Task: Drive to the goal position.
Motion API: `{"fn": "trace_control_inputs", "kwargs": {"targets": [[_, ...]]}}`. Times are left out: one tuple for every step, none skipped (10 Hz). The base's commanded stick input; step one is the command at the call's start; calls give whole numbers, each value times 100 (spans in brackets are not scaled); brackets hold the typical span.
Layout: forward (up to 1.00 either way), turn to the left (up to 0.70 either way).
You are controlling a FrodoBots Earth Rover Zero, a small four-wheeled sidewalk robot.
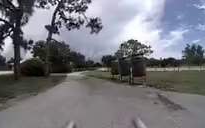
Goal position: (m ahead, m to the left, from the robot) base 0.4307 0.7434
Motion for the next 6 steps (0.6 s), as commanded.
{"fn": "trace_control_inputs", "kwargs": {"targets": [[70, 0], [70, 0], [70, 0], [70, 0], [70, 0], [70, 0]]}}
